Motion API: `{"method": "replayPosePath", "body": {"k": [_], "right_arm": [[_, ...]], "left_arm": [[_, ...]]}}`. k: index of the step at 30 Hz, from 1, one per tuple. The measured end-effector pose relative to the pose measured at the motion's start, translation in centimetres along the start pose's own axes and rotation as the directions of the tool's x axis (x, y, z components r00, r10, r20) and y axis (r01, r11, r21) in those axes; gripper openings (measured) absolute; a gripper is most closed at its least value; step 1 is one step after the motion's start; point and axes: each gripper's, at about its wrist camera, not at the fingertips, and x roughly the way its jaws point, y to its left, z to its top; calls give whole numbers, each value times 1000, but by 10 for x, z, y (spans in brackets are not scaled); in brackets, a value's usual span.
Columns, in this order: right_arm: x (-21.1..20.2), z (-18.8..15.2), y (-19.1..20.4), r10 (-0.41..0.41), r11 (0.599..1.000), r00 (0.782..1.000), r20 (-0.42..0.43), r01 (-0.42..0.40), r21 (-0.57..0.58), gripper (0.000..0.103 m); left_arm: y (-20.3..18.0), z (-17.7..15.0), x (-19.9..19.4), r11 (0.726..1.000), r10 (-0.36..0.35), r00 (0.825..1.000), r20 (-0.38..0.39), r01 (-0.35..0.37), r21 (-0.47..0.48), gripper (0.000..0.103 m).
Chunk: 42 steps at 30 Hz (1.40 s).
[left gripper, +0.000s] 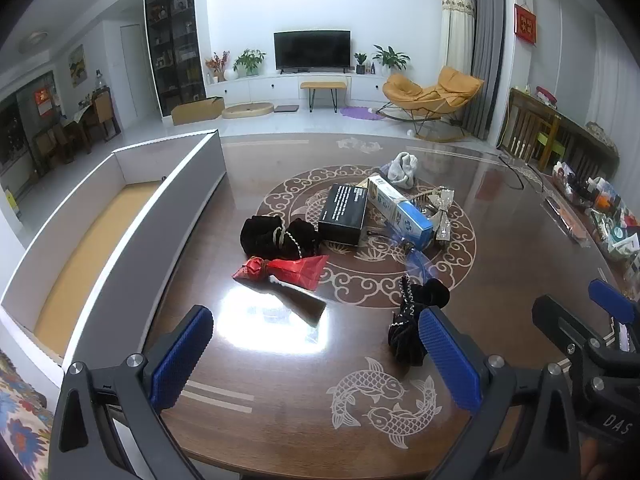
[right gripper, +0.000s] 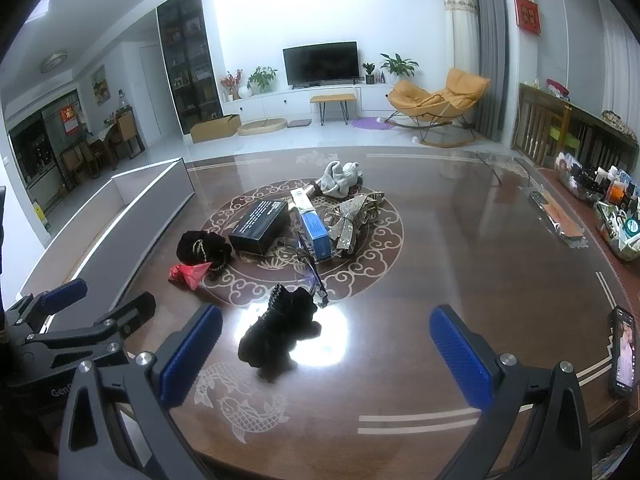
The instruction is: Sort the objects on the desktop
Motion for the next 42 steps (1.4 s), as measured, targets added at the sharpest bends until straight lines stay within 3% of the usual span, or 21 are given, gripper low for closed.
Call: {"method": "replayPosePath", "body": {"k": [42], "right_arm": [[5,-6,2,5,1000,1000,-14,-5,1,103]], "left_arm": [[10,-11,15,1000,5,999,-45,-5,-11,103]]}}
